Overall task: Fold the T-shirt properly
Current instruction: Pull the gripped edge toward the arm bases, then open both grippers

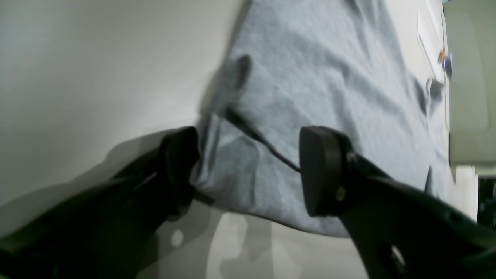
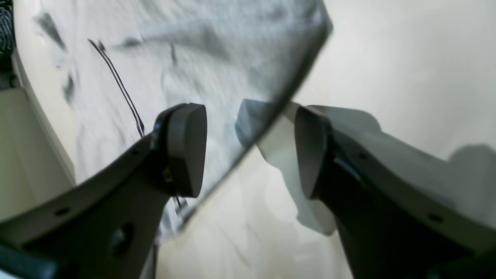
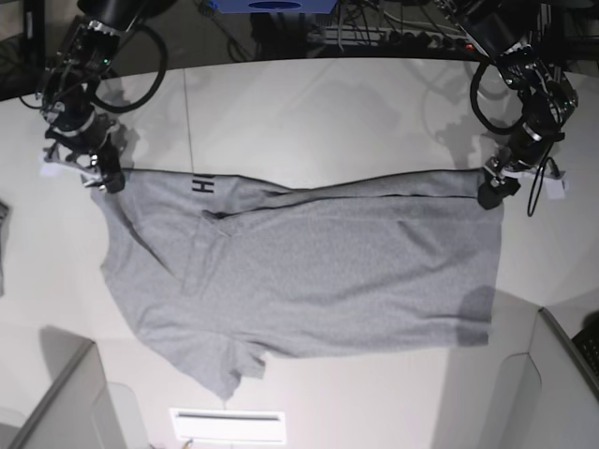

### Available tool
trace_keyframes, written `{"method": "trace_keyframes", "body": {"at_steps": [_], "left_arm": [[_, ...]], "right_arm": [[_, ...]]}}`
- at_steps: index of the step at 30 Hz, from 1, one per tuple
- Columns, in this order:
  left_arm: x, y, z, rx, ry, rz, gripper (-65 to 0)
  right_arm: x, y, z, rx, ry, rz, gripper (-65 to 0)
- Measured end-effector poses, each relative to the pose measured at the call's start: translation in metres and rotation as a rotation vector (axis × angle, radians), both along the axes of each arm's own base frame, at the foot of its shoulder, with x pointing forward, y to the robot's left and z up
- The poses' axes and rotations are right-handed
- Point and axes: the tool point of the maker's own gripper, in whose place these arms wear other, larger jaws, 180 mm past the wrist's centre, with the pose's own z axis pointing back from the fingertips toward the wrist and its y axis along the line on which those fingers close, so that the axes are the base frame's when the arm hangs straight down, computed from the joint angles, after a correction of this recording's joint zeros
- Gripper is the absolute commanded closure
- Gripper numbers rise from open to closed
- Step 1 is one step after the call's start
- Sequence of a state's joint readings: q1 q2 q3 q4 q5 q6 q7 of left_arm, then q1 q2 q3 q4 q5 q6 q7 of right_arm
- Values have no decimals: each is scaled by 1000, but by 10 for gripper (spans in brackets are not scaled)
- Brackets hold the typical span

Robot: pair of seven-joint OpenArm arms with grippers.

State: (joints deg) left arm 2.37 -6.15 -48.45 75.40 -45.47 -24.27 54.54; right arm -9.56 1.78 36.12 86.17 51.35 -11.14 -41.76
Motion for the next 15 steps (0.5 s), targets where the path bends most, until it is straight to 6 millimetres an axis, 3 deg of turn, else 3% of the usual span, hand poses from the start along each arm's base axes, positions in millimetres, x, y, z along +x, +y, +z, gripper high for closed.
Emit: {"method": "trace_keyframes", "body": {"at_steps": [4,6,8,12,13,15], "left_arm": [[2,-6,0,-8,-4,-15,-393],[2,-5,0,-6,-5,-14,-359],[1,-5,-2,-4,9,-13,-252],[-6,-6,-9,-4,42,-22,-28],[-6,-6,-10,-2,47,-23,0],[-6,-6,-9,-4,46,-23,0]], "right_arm": [[6,-3,-3,7,-17,-13,-354],[7,-3,-3,4,-19,-14,-345],[6,-4,-3,-4,-18,-13,-282],[2,-6,-9,-14,10,-13,-59],[3,-4,-11,-5,12,-13,0],[7,-2,-11,1,-2,2,0]]}}
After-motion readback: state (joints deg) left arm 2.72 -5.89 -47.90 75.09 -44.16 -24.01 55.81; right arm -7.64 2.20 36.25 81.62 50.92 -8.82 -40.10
